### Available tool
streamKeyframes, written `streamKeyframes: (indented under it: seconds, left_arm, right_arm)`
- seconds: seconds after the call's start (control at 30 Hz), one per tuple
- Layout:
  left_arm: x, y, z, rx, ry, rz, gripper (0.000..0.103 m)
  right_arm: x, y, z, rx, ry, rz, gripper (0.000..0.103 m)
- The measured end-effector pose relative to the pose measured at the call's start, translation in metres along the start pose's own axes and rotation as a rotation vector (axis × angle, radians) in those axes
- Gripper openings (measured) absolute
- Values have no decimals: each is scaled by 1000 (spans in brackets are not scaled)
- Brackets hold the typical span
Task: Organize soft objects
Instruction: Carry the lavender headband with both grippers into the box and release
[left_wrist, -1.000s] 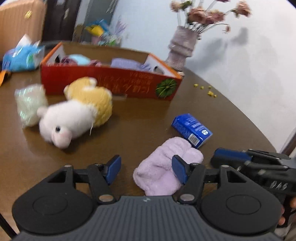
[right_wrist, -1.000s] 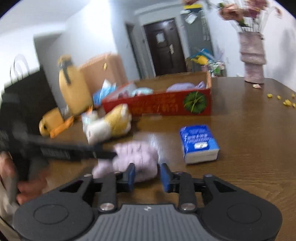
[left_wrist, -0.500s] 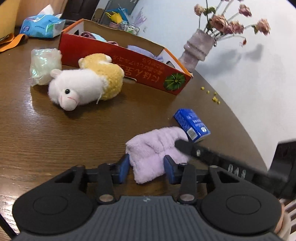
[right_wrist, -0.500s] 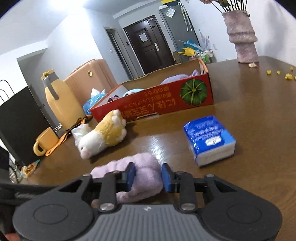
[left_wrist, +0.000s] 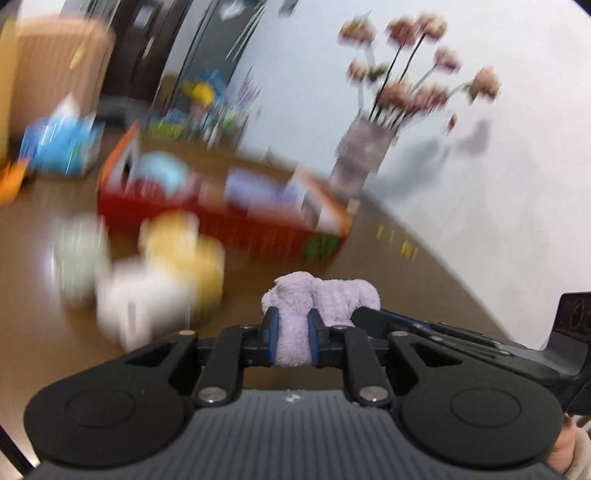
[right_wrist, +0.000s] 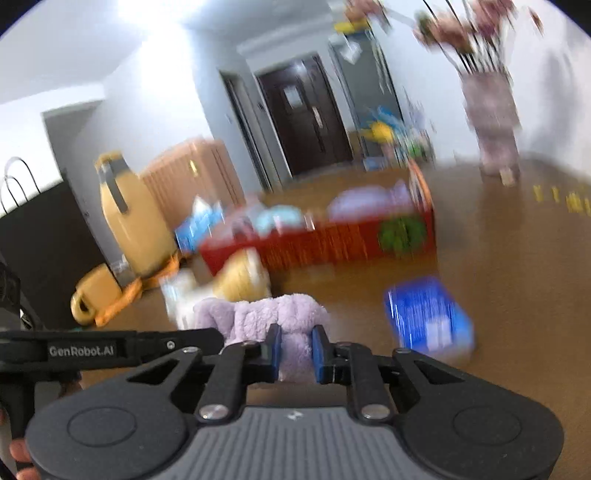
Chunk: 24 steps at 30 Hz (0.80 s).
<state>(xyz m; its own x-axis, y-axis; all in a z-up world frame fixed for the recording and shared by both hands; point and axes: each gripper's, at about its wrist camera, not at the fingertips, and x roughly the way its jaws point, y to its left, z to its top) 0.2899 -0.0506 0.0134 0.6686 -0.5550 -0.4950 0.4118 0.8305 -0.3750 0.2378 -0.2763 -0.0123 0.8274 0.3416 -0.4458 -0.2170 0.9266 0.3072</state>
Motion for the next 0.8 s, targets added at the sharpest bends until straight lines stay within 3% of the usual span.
streamKeyframes:
  seconds: [0.13, 0.23, 0.3, 0.43, 0.53, 0.67, 0.8]
  left_arm:
    - [41, 14, 91, 62, -20, 49, 17]
    - [103, 46, 148, 19, 46, 125, 16]
    - [142, 68, 169, -37, 94, 168, 16]
    - [211, 98, 181, -50, 201, 242, 15]
    - [241, 120, 180, -118, 257, 273, 15]
    - [257, 121, 168, -75, 303, 270, 18]
    - [261, 126, 165, -81, 306, 272, 24]
  right_arm:
    - [40, 8, 85, -110, -64, -7, 17]
    - [108, 6, 145, -153, -21, -18, 17]
    - [169, 0, 180, -193, 57, -32, 16]
    - [281, -27, 209, -149, 251, -56, 16]
    - [334, -45, 210, -98, 334, -74, 17]
    - [374, -56, 206, -97, 406, -105, 17]
    - [379, -54, 202, -105, 396, -114, 20]
